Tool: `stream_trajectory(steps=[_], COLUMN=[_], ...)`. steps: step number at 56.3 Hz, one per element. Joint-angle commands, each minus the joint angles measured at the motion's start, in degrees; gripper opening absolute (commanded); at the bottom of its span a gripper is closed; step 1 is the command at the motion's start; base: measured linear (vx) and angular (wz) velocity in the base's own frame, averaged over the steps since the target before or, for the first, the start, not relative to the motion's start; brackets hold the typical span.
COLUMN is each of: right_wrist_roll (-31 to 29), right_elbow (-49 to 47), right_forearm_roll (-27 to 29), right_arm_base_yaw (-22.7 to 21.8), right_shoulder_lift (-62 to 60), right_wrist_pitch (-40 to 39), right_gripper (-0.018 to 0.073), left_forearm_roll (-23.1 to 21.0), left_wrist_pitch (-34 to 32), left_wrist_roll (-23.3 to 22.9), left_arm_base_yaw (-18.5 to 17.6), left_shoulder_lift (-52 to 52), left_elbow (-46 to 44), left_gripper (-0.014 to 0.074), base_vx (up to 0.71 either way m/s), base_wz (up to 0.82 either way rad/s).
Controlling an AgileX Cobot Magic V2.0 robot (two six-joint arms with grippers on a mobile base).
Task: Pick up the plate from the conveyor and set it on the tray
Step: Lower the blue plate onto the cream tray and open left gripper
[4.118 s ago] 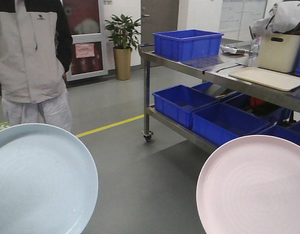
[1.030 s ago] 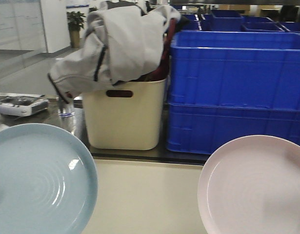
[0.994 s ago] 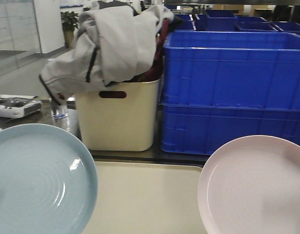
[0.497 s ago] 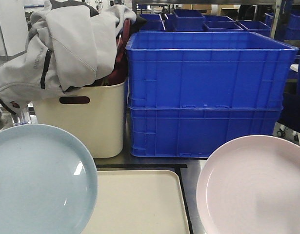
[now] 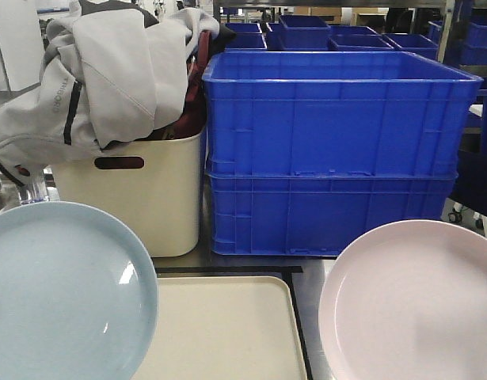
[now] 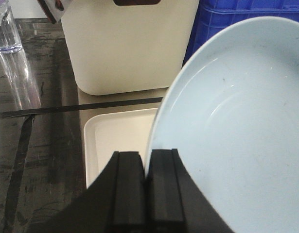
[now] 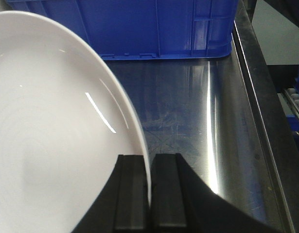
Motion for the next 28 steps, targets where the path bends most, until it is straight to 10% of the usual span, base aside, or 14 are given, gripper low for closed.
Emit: stream_trajectory(steps=[1,12,28], right_wrist_roll=[0.12,0.12,0.17], right_elbow=[-1.70,-1.70,-1.70], right_forearm_roll=[-0.41,-0.35,2.70], right_arm_base_yaw=[-0.08,-0.08,-0.08], right_shoulder_lift=[-0.22,-0.22,0.27], right_wrist_pitch=[-5.43,-6.13,-7.14], right_gripper=[-0.0012,-0.0012,-0.0012], left_forearm_roll=[-0.59,-2.13,-16.09], left_wrist_pitch=[-5.42,-7.78,-12.92], left_wrist_roll=[-0.40,-0.62,1.51], left_arm_base_yaw=[-0.26,-0.26,-0.26], left_shoulder_lift=[-0.42,-0.36,13.79], left_elbow=[-1.60,-1.60,-1.92], left_gripper=[-0.0003,-0.0003,-0.0003], base_vx=[0.00,0.00,0.00], base_wz=[0.00,0.00,0.00])
